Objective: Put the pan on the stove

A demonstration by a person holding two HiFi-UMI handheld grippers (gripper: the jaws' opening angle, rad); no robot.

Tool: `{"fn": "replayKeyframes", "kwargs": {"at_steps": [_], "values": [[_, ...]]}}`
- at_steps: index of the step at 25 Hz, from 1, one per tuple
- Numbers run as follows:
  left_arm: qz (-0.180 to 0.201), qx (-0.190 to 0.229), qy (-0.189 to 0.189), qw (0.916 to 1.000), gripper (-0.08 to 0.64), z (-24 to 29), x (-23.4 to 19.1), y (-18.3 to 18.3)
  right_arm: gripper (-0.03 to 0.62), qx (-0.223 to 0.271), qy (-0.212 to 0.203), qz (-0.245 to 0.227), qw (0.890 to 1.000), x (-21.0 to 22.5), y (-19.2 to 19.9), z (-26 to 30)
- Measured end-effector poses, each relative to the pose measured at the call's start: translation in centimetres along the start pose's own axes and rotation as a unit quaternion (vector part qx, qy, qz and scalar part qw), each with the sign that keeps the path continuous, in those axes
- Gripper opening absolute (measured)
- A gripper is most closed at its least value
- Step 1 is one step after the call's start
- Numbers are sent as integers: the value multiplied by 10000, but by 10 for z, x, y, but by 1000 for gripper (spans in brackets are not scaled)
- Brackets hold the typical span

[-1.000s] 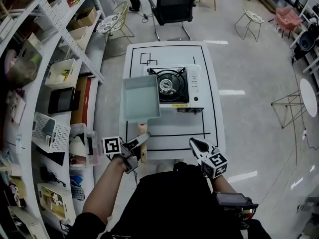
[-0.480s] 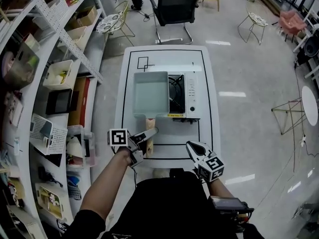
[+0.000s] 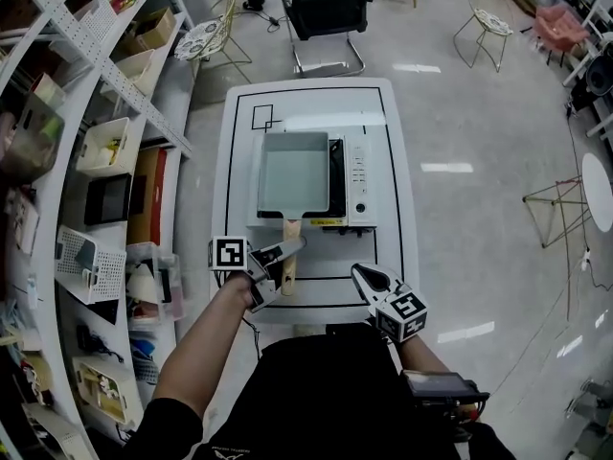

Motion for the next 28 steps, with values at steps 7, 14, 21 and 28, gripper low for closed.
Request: {"fn": "replayKeyframes", "kwargs": {"at_steps": [7, 14, 21, 28], "values": [[-132, -17, 201, 9997, 124, 12, -4, -5, 26, -23, -70, 53, 10000, 8, -2, 1], [-267, -103, 172, 9994, 124, 23, -5, -5, 26, -78, -78, 88, 9999, 18, -1, -2], [-274, -15, 106, 9996, 126, 16, -8, -14, 26, -37, -218, 45, 9997, 27, -6, 11], [-170, 106, 128, 9997, 219, 16, -5, -18, 26, -24, -196, 75, 9998, 24, -9, 9]]}}
Point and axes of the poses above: the fingertips, and each gripper's own axes: z forward along the fingers, x to its right, y out of its underside, the point moved 5 cm from there along -z, backward along the fingers
